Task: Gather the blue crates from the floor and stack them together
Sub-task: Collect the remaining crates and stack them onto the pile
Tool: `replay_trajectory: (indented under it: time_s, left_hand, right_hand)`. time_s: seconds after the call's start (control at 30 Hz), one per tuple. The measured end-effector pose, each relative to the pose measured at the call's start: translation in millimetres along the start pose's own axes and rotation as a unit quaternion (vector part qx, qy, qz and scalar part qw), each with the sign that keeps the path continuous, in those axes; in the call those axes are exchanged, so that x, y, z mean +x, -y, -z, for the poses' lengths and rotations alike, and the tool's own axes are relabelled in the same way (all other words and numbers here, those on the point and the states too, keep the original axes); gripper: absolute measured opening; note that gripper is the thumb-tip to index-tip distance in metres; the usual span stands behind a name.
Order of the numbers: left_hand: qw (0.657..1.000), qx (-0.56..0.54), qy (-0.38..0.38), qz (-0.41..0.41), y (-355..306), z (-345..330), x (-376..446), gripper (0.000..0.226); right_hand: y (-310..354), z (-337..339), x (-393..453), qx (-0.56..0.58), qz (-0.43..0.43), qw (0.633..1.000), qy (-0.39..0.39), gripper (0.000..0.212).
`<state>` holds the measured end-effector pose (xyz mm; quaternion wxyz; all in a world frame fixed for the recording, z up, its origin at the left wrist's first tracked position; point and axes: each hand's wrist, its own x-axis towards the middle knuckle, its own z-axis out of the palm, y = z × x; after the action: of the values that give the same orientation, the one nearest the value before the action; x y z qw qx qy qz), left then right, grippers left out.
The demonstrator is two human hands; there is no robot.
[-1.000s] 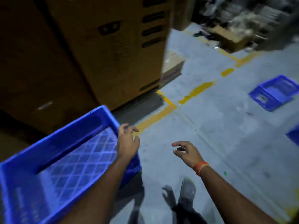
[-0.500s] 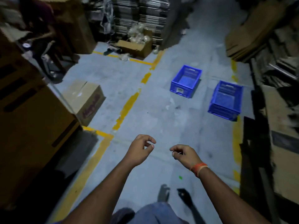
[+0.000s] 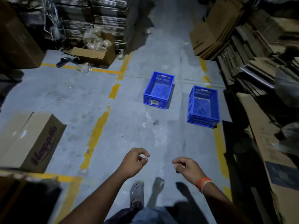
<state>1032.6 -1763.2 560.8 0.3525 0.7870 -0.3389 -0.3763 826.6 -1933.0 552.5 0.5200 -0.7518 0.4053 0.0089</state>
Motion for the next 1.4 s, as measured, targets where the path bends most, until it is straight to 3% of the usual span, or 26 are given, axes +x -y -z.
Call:
replay_trajectory:
  time_s: [0.23, 0.37, 0.53, 0.8, 1.0, 1.27, 1.4]
  left_hand:
    - [0.999, -0.039, 0.030, 0.022, -45, 28, 154, 0.008]
    - [0.995, -0.071, 0.037, 0.058, -65, 31, 251, 0.008]
    - [0.979, -0.154, -0.031, 0.132, -97, 27, 380, 0.010]
    - [0.925, -0.293, -0.116, 0.212, -146, 47, 531, 0.015]
    - [0.868, -0.372, -0.182, 0.275, -134, 72, 647, 0.016]
    - [0.804, -0.388, -0.231, 0.388, -88, 76, 791, 0.014]
    - [0.801, -0.368, -0.238, 0.408, -95, 74, 835, 0.010]
  right_hand:
    - [31, 81, 114, -0.003, -0.020, 0.999, -0.035, 0.018]
    - [35, 130, 199, -0.038, -0.018, 0.999, -0.010, 0.018]
    - [36, 204, 330, -0.082, -0.042, 0.995, 0.025, 0.019]
    - [96, 309, 532, -0.208, -0.030, 0.974, 0.080, 0.021]
    - [139, 326, 681, -0.254, 0.008, 0.960, 0.115, 0.022]
    - [155, 335, 856, -0.380, -0.001, 0.900, 0.214, 0.028]
    - [162, 341, 929, -0.411, 0.004, 0.880, 0.237, 0.031]
